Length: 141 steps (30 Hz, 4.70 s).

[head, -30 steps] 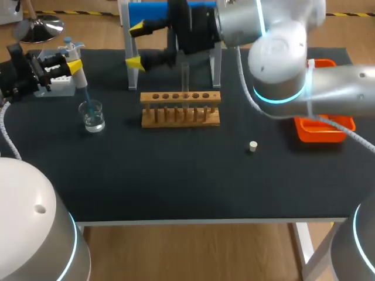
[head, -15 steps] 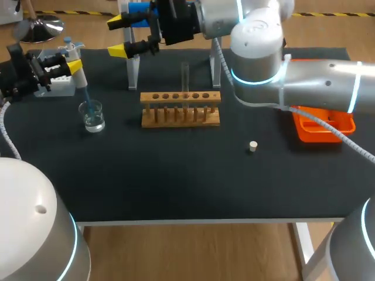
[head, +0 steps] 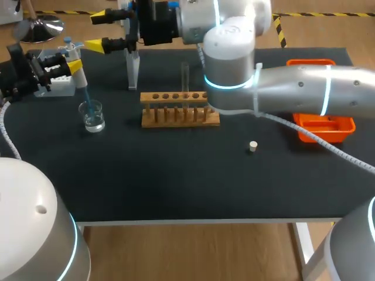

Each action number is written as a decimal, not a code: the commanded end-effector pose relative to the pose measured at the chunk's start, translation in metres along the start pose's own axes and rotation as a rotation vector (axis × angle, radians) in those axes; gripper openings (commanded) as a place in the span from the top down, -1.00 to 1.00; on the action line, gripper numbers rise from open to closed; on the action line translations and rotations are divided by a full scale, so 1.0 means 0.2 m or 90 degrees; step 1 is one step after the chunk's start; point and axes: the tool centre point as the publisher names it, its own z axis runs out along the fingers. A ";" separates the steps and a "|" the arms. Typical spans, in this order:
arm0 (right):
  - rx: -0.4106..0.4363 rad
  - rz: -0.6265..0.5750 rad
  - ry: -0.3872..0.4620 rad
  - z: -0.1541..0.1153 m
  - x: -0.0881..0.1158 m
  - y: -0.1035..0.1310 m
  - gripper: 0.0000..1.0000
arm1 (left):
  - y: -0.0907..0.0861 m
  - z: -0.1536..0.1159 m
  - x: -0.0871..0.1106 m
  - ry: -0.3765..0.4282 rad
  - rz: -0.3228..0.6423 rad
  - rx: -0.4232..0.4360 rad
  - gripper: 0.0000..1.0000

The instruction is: Invert the test tube, pick up the pipette, mount the tip to pipette, aspirate from beaker and dispense into the tube, eject the tip, return the pipette, and cap with the stopper.

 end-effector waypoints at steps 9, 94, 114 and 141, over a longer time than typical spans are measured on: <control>-0.023 0.007 -0.041 0.13 -0.10 -0.02 1.00 | 0.00 0.00 0.00 0.001 0.001 0.001 1.00; 0.037 0.026 -0.062 0.35 -0.21 -0.28 1.00 | 0.00 0.00 0.00 0.001 0.001 0.001 1.00; 0.011 0.009 -0.063 0.28 -0.18 -0.15 0.92 | 0.00 0.00 0.00 0.001 0.001 0.001 1.00; 0.130 -0.087 -0.018 -0.60 -0.07 0.00 -1.00 | 0.00 0.00 0.00 0.001 0.001 0.001 1.00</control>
